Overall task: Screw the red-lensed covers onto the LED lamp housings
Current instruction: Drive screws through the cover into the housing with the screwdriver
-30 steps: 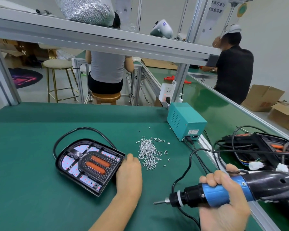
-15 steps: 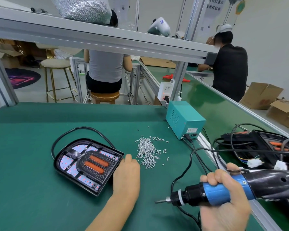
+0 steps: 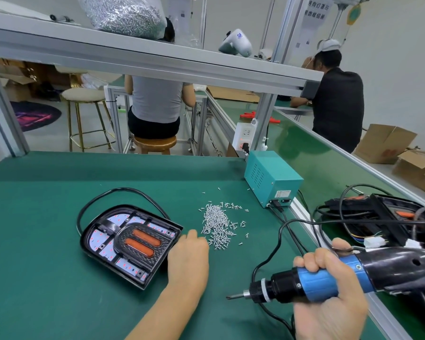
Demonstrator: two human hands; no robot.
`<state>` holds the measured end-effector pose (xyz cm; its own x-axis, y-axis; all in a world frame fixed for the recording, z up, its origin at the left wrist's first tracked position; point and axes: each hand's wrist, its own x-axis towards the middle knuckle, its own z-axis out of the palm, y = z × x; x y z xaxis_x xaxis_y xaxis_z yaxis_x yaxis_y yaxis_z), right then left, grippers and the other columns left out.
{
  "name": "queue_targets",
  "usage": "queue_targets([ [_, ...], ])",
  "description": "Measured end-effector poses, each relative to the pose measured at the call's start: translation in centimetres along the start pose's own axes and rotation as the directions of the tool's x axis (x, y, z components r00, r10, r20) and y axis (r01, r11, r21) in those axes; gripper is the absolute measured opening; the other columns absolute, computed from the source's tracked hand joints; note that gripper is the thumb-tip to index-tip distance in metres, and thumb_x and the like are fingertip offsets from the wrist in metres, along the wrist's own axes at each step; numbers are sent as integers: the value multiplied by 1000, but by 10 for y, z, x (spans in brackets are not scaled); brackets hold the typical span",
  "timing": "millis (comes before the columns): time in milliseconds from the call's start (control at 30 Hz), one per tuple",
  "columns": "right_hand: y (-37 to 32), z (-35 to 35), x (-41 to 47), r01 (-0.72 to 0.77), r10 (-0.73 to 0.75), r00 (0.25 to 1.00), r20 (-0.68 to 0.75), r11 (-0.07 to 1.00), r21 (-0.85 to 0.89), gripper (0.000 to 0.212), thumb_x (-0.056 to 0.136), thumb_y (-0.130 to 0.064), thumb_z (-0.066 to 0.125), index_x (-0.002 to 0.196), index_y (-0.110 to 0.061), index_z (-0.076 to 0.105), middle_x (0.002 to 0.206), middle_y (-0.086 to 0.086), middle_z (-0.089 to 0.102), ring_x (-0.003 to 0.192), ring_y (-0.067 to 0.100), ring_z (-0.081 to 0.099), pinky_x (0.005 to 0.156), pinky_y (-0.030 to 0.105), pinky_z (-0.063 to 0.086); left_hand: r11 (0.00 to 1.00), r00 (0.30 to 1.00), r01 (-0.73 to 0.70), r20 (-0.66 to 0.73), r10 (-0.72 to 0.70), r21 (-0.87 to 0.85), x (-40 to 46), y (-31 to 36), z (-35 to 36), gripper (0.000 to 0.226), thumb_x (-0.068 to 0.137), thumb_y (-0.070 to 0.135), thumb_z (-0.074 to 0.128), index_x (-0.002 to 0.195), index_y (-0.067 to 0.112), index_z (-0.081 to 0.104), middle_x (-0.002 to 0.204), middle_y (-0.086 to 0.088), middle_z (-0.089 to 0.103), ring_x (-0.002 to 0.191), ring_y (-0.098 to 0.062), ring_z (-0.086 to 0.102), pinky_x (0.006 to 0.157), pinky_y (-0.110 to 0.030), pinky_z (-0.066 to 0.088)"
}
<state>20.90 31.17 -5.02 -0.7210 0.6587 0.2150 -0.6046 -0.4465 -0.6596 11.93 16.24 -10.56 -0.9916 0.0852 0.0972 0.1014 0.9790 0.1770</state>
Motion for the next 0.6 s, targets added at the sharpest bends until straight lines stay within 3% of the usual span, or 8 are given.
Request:
queue_targets([
  [267,-1,3,2,1,-1,999,37,1000,1,30,80,-1,45,92,-26,57,60,-9,46,53,7,47,63,20,50,999,1000,-27,2,27,-27,-1,-4,-3,26,84,-3,46,99,13,60,106,-3,54,98,-21,53,64,-28,33],
  [433,-3,5,1,-17,17,999,43,1000,-2,28,78,-3,47,93,-25,55,60,-8,45,56,9,46,66,19,48,982,998,19,-48,-28,-188,-6,-7,-6,36,82,-5,43,107,17,56,107,-1,59,98,-23,57,67,-27,32],
  [600,-8,1,2,-12,12,999,30,1000,4,29,79,-3,47,91,-27,57,61,-9,45,56,8,46,66,19,47,929,991,46,-100,-88,-367,-9,-16,2,41,86,-4,45,123,16,48,122,-1,57,110,-23,56,90,-31,40],
])
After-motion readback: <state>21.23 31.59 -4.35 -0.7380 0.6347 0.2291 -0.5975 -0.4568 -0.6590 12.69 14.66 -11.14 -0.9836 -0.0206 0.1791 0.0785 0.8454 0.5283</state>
